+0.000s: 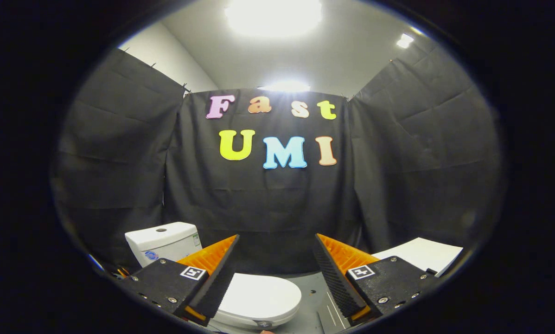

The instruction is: Open the toilet lid.

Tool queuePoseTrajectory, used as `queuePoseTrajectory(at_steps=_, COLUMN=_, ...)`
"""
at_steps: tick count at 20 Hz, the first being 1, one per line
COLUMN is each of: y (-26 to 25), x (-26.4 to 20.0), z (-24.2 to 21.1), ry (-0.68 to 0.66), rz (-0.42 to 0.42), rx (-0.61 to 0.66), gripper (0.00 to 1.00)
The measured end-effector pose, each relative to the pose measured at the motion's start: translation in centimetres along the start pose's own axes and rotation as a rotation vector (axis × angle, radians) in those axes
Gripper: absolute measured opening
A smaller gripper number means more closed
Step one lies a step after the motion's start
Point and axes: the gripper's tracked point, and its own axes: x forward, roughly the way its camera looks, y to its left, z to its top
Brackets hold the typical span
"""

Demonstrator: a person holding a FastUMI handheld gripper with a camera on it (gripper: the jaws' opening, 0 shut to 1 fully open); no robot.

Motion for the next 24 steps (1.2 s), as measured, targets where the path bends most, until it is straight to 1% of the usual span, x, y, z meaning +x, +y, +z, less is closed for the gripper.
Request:
queuePoseTrajectory(at_steps=5, y=0.4, x=0.2, z=0.6, ry=-0.005, rz=0.029, rx=0.011, gripper=0.95)
queuePoseTrajectory(at_steps=8, y=1.0, x=0.3, z=0.0, ry=0.006, rz=0.064, rx=0.013, gripper=0.95)
queuePoseTrajectory(at_steps=11, y=2.1, x=1.8, z=-1.1, ry=0.029, rz=0.08, rx=0.031, gripper=0.95)
queuePoseTrajectory(at_steps=12, y=2.7, x=1.6, z=-1.5, ry=0.032, rz=0.09, rx=0.069, gripper=0.95)
queuePoseTrajectory(at_steps=15, y=4.6, x=1.3, z=-3.3, ry=0.045, rz=0.122, rx=0.252, gripper=0.95)
queuePoseTrajectory(at_steps=17, y=4.8, x=1.4, z=-5.4, ry=0.073, rz=0.099, rx=0.357, gripper=0.95)
queuePoseTrajectory(at_steps=20, y=5.0, x=1.3, z=-9.8, ry=0.141, rz=0.067, rx=0.51, gripper=0.96)
queuePoseTrajectory(at_steps=24, y=4.3, x=1.3, z=-16.9, ry=0.238, rz=-0.004, rx=0.654, gripper=0.96)
